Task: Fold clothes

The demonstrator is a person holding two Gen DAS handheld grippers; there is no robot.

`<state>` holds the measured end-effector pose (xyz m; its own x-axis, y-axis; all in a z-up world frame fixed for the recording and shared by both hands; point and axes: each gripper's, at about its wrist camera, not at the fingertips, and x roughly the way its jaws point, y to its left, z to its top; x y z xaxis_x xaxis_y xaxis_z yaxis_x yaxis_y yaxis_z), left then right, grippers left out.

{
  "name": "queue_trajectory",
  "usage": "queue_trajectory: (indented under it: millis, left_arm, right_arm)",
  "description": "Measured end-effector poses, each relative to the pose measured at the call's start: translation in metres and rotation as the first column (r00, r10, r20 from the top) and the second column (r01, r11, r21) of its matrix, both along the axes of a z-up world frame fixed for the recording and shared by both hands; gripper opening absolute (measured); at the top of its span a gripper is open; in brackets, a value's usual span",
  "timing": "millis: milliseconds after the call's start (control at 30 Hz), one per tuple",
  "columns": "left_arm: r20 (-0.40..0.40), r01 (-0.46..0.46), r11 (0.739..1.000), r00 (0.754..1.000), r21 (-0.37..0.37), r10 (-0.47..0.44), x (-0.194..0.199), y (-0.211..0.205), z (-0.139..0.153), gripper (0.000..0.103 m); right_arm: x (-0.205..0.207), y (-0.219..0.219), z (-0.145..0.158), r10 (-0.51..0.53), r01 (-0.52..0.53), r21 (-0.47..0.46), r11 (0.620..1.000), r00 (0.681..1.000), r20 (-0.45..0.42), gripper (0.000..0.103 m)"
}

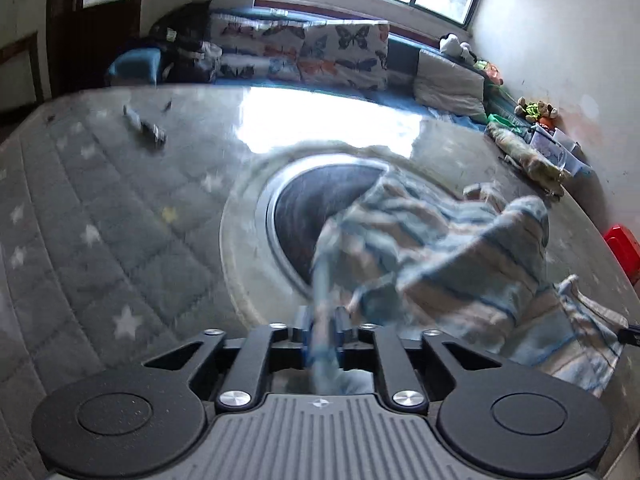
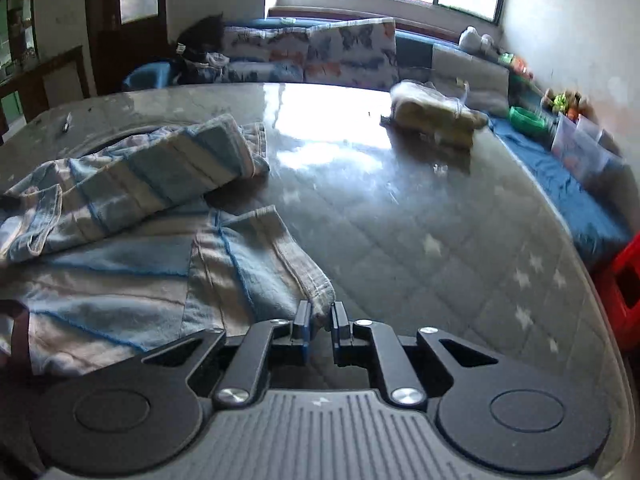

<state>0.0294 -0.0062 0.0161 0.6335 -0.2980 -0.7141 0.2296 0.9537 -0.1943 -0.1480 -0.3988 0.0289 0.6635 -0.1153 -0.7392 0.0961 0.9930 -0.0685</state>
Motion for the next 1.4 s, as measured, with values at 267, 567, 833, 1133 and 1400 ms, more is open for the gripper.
queue_trajectory:
  millis: [267, 567, 833, 1133, 1400]
  left_arm:
    - [0.104, 0.073, 0.996, 0.992, 0.05, -0.078, 0.042, -0.045, 0.029, 0.036]
    - [0.058, 0.153, 0.977, 0.985, 0.145, -0.163, 0.115, -0.111, -0.006, 0.051]
    - [-0.013, 0.201, 0.966, 0.979, 0.164, -0.202, 0.144, -0.128, -0.037, 0.047]
    - [0.043, 0.186, 0.968, 0.98, 0.17, -0.196, 0.143, -0.115, -0.035, 0.005]
    - [0.164, 0.002, 0.983, 0.986, 0.183, -0.032, 0.147, -0.076, -0.008, 0.004]
  right_arm:
    - [0.014, -0.002, 0.02, 0.028, -0.025, -0.044, 0.999, 0.997, 0.078, 0.019]
    - [0.056, 0.026, 0.01, 0.181, -0.183, 0.01, 0.983, 0.98, 0.079, 0.027]
    - [0.077, 0.051, -0.009, 0.282, -0.284, 0.035, 0.958, 0.958, 0.049, 0.033]
    - [0.085, 0.058, -0.019, 0.309, -0.31, 0.025, 0.951, 0.951, 0.015, 0.033]
    - [0.086, 0.058, -0.028, 0.32, -0.32, 0.021, 0.947, 0.947, -0.017, 0.034]
